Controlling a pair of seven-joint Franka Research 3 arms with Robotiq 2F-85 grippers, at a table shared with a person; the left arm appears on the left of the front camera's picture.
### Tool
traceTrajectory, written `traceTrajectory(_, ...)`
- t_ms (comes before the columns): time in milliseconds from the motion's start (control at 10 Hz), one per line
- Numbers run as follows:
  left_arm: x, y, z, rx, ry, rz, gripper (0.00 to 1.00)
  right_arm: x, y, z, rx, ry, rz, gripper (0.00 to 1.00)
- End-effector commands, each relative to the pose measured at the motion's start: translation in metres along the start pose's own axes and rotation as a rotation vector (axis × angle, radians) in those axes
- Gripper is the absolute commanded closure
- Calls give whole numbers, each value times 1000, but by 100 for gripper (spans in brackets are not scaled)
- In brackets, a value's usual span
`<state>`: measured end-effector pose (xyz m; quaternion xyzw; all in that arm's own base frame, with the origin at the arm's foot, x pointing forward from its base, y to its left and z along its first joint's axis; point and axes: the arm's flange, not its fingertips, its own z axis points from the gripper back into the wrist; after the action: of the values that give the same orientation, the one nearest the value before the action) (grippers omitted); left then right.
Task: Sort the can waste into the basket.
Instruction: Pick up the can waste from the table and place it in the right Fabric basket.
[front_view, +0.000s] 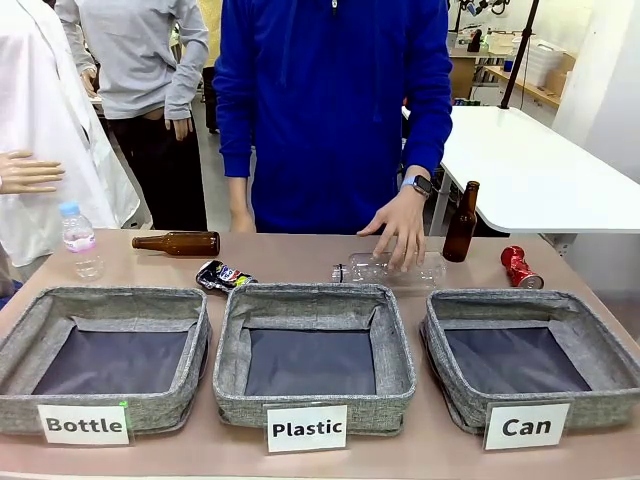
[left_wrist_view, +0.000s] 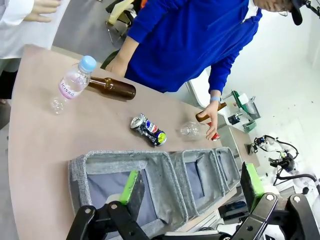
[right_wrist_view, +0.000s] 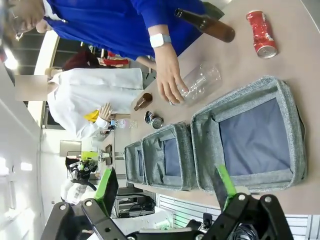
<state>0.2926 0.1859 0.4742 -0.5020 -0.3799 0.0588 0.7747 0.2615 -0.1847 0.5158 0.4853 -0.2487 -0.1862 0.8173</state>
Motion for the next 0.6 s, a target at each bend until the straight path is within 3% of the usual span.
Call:
traceTrajectory(0,0,0,1,1,2,0,0,2,0,0,27,-9,26,0)
traceTrajectory(200,49,-24,-42,-2,145,-188,0,2,0,0,27,-9,26,0)
traceTrajectory(300,73,-42,-80,16,215,-242,0,2,0,0,27,-9,26,0)
traceTrajectory(400,89,-64,-130,63,357,-296,0,2,0,0,27,-9,26,0)
traceTrajectory(500,97,-75,-173,156,419,-351,0,2,0,0,27,-9,26,0)
